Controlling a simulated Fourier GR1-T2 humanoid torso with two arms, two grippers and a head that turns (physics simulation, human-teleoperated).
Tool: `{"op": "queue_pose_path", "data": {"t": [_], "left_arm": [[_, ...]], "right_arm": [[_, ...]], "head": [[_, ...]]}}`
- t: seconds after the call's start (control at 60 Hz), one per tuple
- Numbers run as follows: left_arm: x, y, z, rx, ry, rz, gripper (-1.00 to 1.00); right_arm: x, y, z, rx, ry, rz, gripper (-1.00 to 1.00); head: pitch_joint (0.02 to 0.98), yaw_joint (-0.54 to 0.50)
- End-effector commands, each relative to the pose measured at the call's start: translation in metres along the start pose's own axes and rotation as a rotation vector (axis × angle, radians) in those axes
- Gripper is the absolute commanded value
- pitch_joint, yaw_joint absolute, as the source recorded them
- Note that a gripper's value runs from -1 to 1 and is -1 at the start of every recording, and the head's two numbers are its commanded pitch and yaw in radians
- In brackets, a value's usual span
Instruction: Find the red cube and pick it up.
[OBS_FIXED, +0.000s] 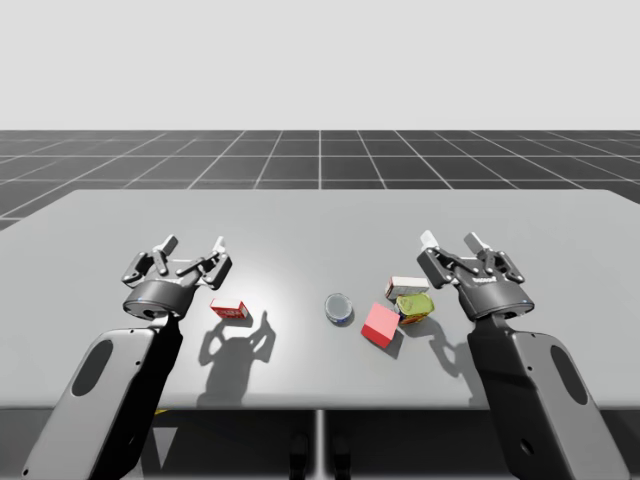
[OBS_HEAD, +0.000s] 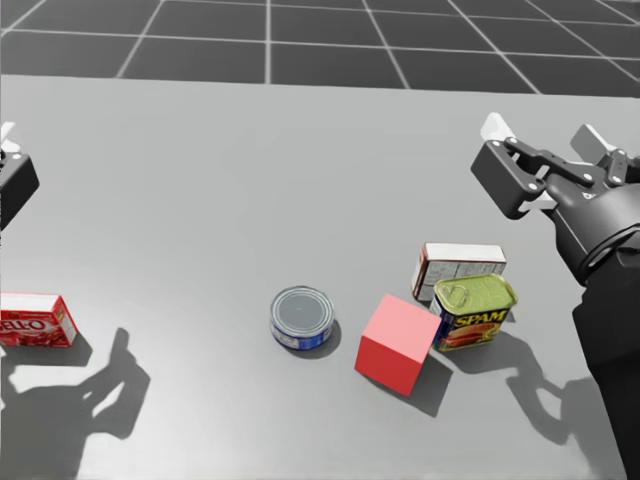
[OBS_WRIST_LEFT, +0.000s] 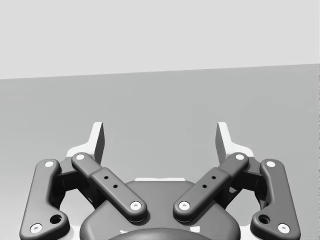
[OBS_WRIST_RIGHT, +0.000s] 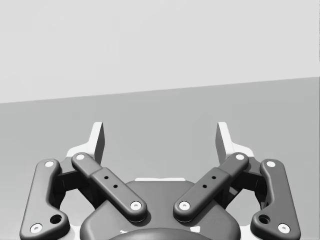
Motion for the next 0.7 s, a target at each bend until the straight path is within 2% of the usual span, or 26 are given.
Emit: {"op": "queue_pose_path", "data": {"t": [0.017,0.183,0.267,0.3,0.433,0.5,0.533,0.567,0.667,0.7], "left_arm": [[0.0,-0.002,0.0,-0.007,-0.001,0.001,-1.0],[0.001,-0.004,0.001,-0.016,-0.002,0.006,-1.0],[0.001,-0.006,0.001,-0.019,0.001,0.0,-1.0],[0.0,-0.006,0.001,-0.02,0.003,-0.001,-1.0],[0.0,-0.008,0.001,-0.021,0.009,-0.002,-1.0],[-0.001,-0.008,0.001,-0.019,0.012,-0.001,-1.0],[-0.001,-0.008,0.001,-0.018,0.012,-0.001,-1.0],[-0.001,-0.008,0.002,-0.018,0.012,0.0,-1.0],[-0.001,-0.008,0.002,-0.019,0.014,0.002,-1.0],[-0.001,-0.008,0.002,-0.021,0.014,0.003,-1.0]], "right_arm": [[-0.001,0.0,0.0,-0.004,0.004,0.001,-1.0],[-0.003,0.001,-0.002,-0.004,0.014,0.003,-1.0],[-0.003,0.002,-0.002,0.017,0.033,-0.038,-1.0],[-0.003,0.003,-0.002,0.034,0.042,-0.067,-1.0],[-0.001,0.006,0.001,0.055,0.051,-0.064,-1.0],[0.003,0.01,0.007,0.076,0.064,-0.082,-1.0],[0.004,0.012,0.01,0.077,0.069,-0.078,-1.0],[0.006,0.015,0.017,0.086,0.077,-0.059,-1.0],[0.008,0.019,0.038,0.1,0.088,-0.029,-1.0],[0.007,0.019,0.05,0.112,0.099,-0.005,-1.0]], "head": [[0.8,-0.15],[0.869,-0.22],[0.886,-0.23],[0.89,-0.24],[0.889,-0.24],[0.881,-0.24],[0.879,-0.24],[0.877,-0.24],[0.877,-0.24],[0.877,-0.24]]}}
